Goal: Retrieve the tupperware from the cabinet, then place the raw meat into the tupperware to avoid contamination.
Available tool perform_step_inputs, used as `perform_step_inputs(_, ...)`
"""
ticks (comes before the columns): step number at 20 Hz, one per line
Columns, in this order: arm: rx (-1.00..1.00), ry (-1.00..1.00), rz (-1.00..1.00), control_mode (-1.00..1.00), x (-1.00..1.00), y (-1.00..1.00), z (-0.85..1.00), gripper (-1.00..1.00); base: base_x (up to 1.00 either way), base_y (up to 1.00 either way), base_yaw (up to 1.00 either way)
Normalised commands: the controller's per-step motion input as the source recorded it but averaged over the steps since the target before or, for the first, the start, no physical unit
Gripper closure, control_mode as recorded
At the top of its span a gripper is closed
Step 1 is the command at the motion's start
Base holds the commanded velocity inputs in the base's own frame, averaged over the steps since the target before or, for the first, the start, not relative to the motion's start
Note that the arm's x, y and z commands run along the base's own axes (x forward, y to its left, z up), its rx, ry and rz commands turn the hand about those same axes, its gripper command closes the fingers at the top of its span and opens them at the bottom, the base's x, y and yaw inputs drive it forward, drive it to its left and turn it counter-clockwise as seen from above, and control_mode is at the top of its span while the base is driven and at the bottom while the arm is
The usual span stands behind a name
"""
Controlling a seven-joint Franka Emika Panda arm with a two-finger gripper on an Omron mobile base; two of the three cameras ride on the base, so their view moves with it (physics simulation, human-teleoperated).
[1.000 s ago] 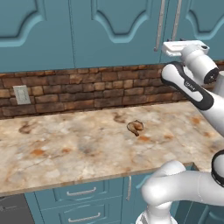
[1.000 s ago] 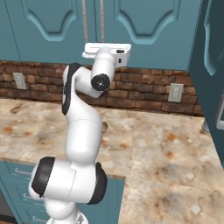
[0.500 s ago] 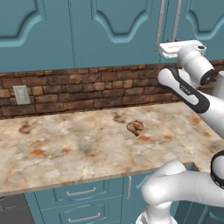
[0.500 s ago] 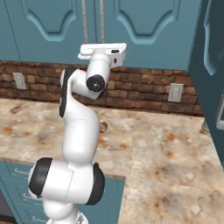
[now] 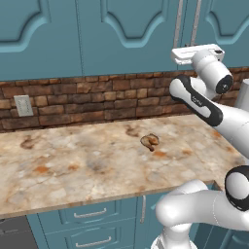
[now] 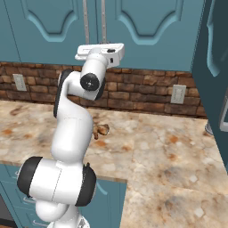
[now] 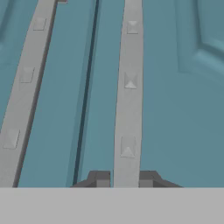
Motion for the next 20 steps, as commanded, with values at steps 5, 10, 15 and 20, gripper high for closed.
perform_step_inputs(5, 0.0, 0.05, 0.0, -1.0, 0.1, 0.0, 0.0, 1.0, 0.0, 0.0, 0.0)
perform_step_inputs(10, 0.0, 0.06, 0.0, -1.0, -0.01, 0.0, 0.0, 1.0, 0.0, 0.0, 0.0)
perform_step_inputs(15, 0.0, 0.08, 0.0, -1.0, -0.29, 0.0, 0.01, 1.0, 0.0, 0.0, 0.0)
perform_step_inputs(20, 0.0, 0.11, 0.0, -1.0, -0.47, -0.02, 0.04, 1.0, 0.0, 0.0, 0.0)
